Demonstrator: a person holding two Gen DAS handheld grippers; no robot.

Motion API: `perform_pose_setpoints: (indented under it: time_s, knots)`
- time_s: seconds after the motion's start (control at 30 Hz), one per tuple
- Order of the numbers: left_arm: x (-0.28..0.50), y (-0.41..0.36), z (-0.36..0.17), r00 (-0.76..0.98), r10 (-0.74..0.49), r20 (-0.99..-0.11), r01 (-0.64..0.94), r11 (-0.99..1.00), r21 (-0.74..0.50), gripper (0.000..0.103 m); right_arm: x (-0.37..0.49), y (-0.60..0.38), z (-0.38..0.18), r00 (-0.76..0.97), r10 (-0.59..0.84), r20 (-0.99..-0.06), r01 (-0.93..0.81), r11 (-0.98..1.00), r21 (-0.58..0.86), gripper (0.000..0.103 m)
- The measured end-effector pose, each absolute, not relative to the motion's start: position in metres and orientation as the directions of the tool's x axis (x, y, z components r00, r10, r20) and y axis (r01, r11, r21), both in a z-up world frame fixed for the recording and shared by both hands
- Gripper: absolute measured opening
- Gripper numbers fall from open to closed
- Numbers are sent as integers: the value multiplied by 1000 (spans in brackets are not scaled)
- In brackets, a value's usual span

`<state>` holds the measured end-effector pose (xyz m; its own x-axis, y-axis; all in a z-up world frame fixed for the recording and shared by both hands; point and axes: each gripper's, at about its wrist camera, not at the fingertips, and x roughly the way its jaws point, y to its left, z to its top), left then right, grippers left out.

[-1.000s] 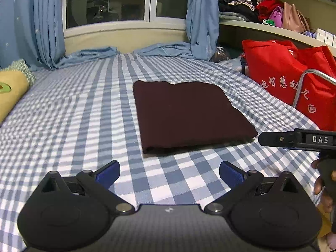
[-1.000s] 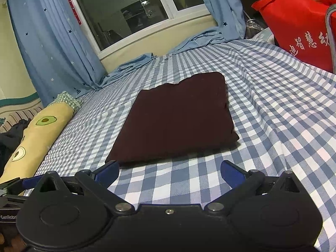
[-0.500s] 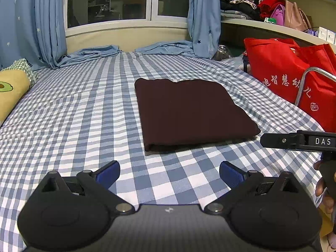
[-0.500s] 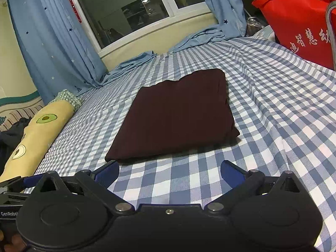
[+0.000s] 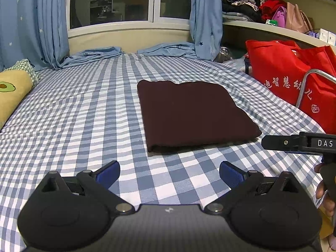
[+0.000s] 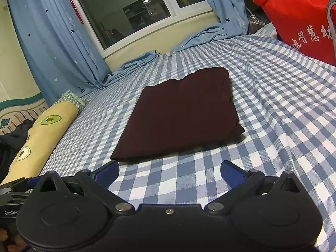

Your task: Fold small clothes

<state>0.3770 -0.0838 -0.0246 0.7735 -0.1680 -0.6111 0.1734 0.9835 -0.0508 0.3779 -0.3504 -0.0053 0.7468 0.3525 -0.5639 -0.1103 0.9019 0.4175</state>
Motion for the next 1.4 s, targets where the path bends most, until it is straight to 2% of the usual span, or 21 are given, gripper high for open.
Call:
perform_pose_setpoints:
  time_s: [0.37,0.57,0.7,0.83,0.97,1.13,1.33,1.4]
  knots:
    - [392,-72,-26,771,-208,-602,166,978,-125,103,383,-360,-6,747,358,-560,-118,901,417,102]
    - [450,-45,-34,745,-291,-601,154,951,-270,103,413,-379,0,754,382,-535,-146,891,430,102]
    - [501,-26,-56,686,-422,-592,169,885,-434,103,456,-394,2,736,404,-544,-183,891,414,102]
    - [546,-11,-86,630,-515,-581,131,808,-574,103,508,-418,-8,687,462,-561,-178,855,486,102]
    - [579,-5,-116,555,-530,-642,41,788,-615,102,554,-440,-24,631,535,-561,-141,791,596,102]
    - [591,-1,-139,537,-610,-583,52,713,-699,102,591,-456,-48,538,641,-547,-99,692,715,102]
    - [612,-5,-152,513,-705,-489,95,613,-785,102,614,-464,-71,501,666,-552,-56,662,748,102]
    - [617,-13,-152,512,-696,-503,111,634,-765,102,622,-463,-79,491,680,-545,-52,647,761,103]
